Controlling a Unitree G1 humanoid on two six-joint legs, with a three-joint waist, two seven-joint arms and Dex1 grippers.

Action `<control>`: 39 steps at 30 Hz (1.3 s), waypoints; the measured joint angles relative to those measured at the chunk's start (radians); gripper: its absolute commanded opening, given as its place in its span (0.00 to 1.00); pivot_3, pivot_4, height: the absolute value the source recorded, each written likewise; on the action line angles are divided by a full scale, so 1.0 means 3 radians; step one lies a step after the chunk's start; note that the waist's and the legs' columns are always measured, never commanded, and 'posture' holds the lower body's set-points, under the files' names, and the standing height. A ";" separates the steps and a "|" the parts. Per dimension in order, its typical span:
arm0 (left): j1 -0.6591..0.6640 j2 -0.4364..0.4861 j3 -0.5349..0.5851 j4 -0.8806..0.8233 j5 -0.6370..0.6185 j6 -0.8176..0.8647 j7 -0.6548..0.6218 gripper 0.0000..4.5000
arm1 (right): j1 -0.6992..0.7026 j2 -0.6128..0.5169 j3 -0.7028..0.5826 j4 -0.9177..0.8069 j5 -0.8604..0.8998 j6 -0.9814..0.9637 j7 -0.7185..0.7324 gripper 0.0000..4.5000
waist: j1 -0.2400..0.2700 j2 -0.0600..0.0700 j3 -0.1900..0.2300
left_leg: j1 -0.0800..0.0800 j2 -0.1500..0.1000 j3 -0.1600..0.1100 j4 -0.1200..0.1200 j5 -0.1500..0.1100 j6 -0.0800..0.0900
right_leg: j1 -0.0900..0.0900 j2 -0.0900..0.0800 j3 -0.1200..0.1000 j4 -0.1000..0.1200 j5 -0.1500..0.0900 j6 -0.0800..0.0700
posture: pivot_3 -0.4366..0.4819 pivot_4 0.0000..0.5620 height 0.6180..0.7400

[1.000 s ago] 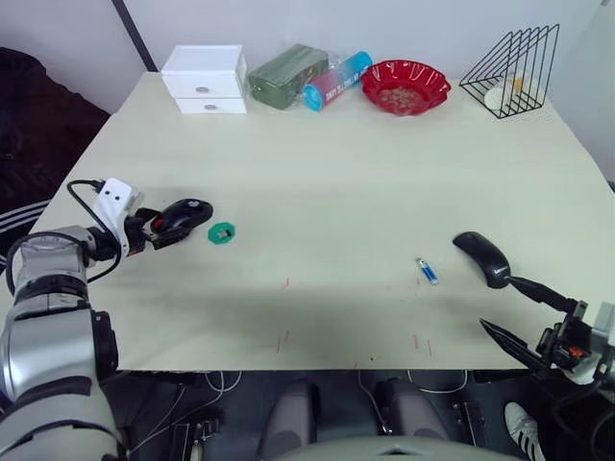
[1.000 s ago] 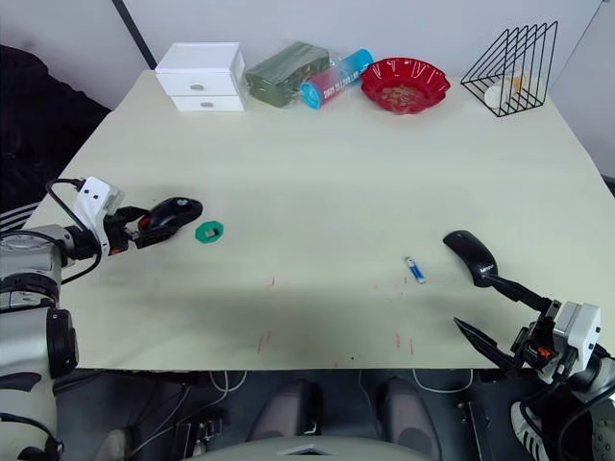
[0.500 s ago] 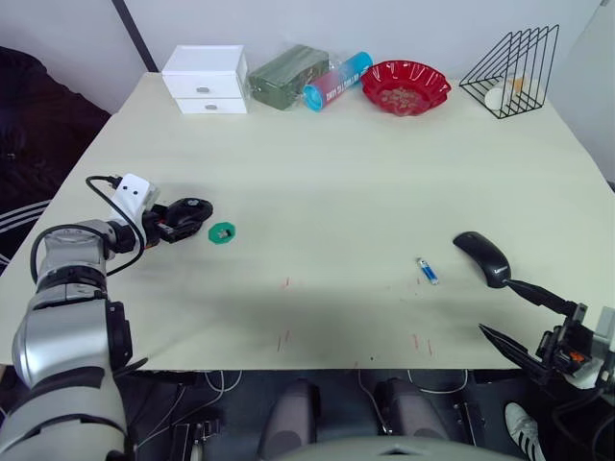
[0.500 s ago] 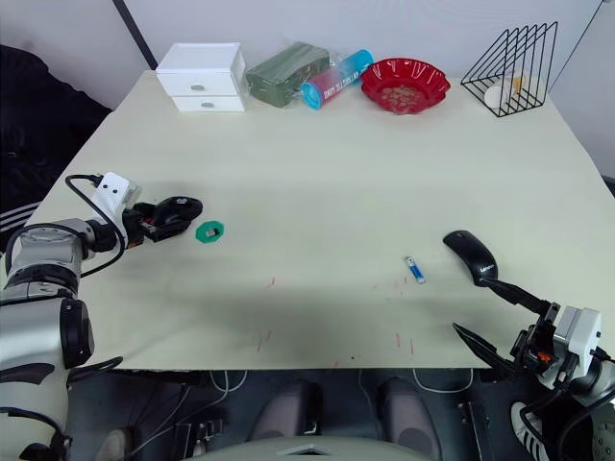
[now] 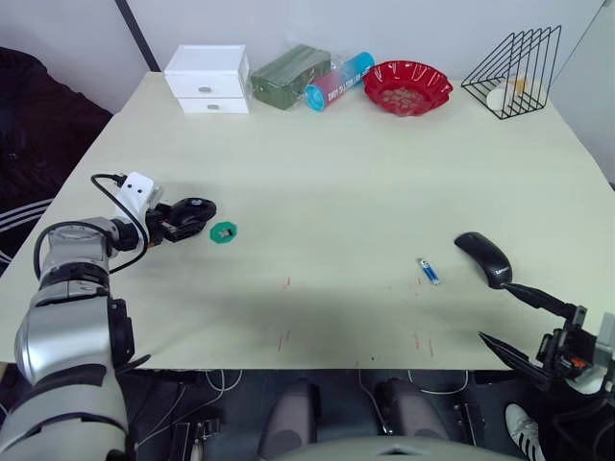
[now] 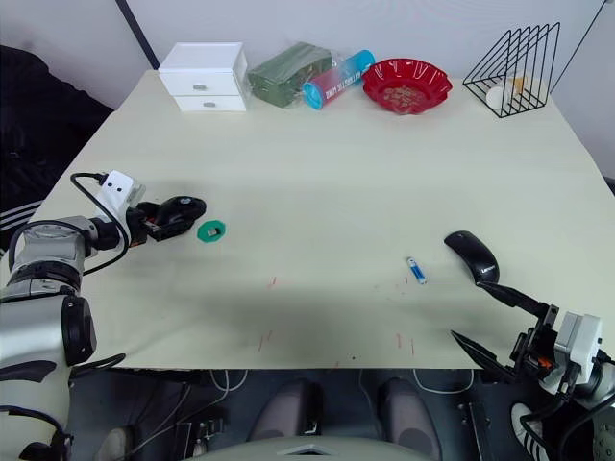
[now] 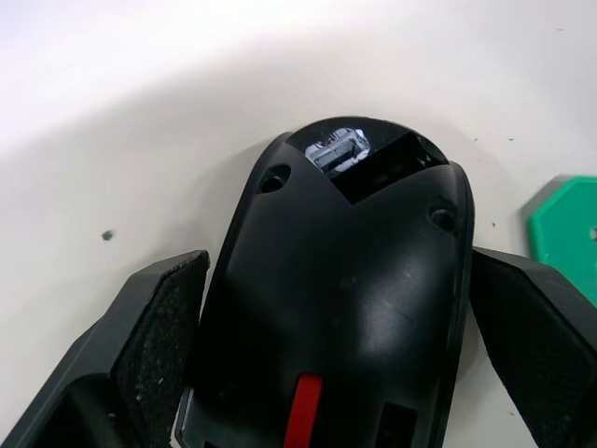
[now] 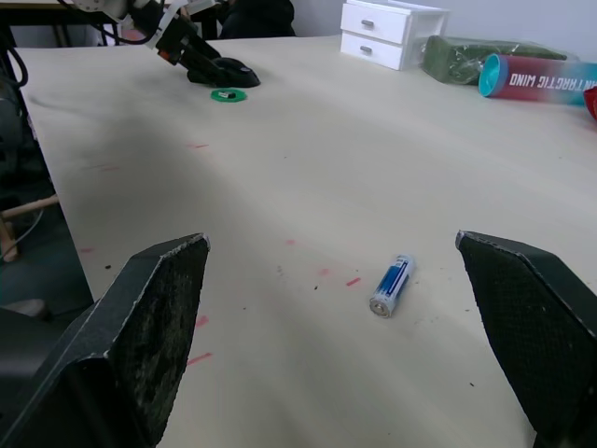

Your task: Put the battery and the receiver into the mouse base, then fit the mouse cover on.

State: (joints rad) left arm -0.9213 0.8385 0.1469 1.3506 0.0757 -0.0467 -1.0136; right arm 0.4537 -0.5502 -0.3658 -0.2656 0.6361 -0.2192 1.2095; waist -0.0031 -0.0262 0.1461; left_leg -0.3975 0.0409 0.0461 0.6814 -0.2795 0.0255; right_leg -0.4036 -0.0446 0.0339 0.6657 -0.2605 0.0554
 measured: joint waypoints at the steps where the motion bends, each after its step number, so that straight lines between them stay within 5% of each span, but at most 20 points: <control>1: 0.0000 0.0000 0.0000 0.0000 0.0000 0.0004 -0.0028 0.86 | -0.0002 0.0000 0.0000 0.0001 0.0000 -0.0004 0.0004 1.00 | 0.0000 0.0000 0.0000 | 0.0000 0.0000 0.0000 0.0000 0.0000 0.0000 | 0.0000 0.0000 0.0000 0.0000 0.0000 0.0000 | 0.48 0.27 1.00; 3: 0.0000 0.0000 0.0003 -0.0001 -0.0002 0.0009 -0.0048 0.67 | -0.0008 0.0000 0.0001 0.0004 0.0000 -0.0007 0.0007 1.00 | 0.0000 0.0000 0.0000 | 0.0000 0.0000 0.0000 0.0000 0.0000 0.0000 | 0.0000 0.0000 0.0000 0.0000 0.0000 0.0000 | 0.48 0.27 1.00; 5: 0.0001 0.0000 0.0004 -0.0001 -0.0002 0.0010 -0.0049 0.64 | -0.0012 0.0000 0.0001 0.0005 0.0000 -0.0007 0.0007 1.00 | 0.0001 0.0000 0.0000 | 0.0000 0.0000 0.0000 0.0000 0.0000 0.0000 | 0.0000 0.0000 0.0000 0.0001 0.0000 0.0000 | 0.48 0.27 1.00; 23: 0.0000 0.0017 0.0021 -0.0006 -0.0008 0.0027 -0.0249 0.64 | -0.0104 0.0016 0.0037 0.0034 -0.0033 -0.0010 0.0007 1.00 | -0.0002 0.0000 0.0000 | 0.0000 0.0000 0.0000 0.0002 0.0000 0.0000 | 0.0000 0.0000 0.0000 0.0002 0.0000 0.0000 | 0.48 0.27 1.00; 39: 0.0176 0.0362 0.0136 -0.0340 -0.0376 -0.0066 -0.1486 0.64 | -0.0384 0.0063 0.0274 0.0270 -0.0092 -0.0053 0.0097 1.00 | -0.0024 -0.0002 0.0002 | 0.0000 0.0000 -0.0001 0.0004 0.0000 0.0000 | 0.0000 0.0000 0.0000 0.0006 0.0000 0.0000 | 0.48 0.27 1.00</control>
State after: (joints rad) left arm -0.8684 0.9471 0.1876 1.2485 -0.0371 -0.0666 -1.4593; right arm 0.3384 -0.5312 -0.2836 -0.1845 0.6084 -0.2352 1.2385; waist -0.0103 -0.0269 0.1466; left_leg -0.3976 0.0410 0.0458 0.6826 -0.2794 0.0255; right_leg -0.4038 -0.0445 0.0338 0.6674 -0.2605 0.0553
